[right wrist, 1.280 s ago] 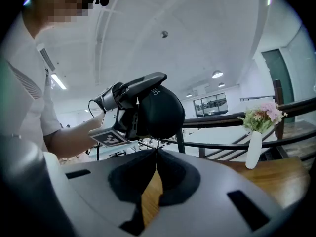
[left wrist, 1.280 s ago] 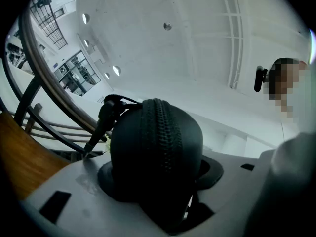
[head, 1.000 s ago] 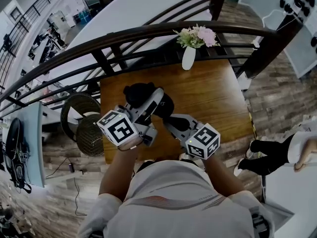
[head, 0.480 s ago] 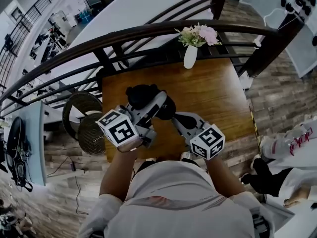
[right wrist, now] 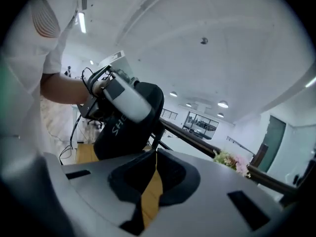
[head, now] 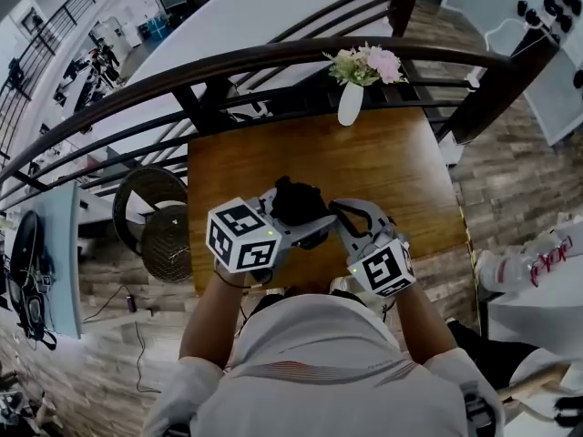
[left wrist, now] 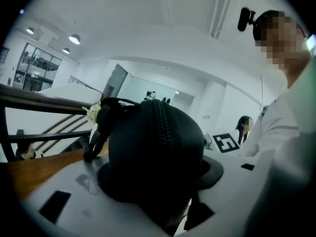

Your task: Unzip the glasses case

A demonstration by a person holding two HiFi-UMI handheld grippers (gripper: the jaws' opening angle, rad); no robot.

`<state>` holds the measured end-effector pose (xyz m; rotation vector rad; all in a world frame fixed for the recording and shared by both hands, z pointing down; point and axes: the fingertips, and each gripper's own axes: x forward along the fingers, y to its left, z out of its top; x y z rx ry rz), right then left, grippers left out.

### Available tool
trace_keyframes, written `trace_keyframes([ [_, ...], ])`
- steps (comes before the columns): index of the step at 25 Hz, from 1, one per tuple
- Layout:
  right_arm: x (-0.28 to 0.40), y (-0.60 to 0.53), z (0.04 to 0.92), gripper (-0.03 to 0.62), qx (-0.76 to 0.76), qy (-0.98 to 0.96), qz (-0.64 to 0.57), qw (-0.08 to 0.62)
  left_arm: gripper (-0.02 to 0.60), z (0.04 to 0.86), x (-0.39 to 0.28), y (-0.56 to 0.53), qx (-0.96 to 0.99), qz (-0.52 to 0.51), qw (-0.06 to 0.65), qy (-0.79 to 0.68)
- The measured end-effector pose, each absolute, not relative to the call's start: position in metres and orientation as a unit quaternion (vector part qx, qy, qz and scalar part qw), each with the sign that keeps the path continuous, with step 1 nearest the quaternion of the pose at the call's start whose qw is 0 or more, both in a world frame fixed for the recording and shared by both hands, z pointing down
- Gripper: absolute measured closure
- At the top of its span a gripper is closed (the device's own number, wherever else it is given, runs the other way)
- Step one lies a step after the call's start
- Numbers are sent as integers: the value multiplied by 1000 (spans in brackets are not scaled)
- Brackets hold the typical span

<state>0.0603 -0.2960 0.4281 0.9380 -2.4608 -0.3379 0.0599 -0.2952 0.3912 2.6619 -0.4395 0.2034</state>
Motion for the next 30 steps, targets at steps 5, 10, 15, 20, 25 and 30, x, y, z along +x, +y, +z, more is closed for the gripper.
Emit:
trace_keyframes([
  [5, 60, -295, 420, 537, 342, -883, -179, 266, 331, 425, 72, -273, 958, 145, 226, -101],
  [10, 54, -288, 413, 537, 319, -877, -225, 281, 330, 459, 73, -252, 951, 246, 180, -58],
  [15, 44, -277, 410, 534, 288, -856, -291, 315, 330, 487, 72, -238, 934, 322, 152, -32],
  [20, 33, -266, 412, 531, 251, -828, -351, 359, 330, 506, 67, -229, 912, 383, 143, -9],
  [25, 19, -258, 430, 531, 216, -811, -377, 393, 328, 530, 57, -223, 881, 450, 146, 9],
  [30, 11, -251, 450, 532, 201, -822, -354, 397, 328, 554, 48, -216, 857, 492, 152, 23],
])
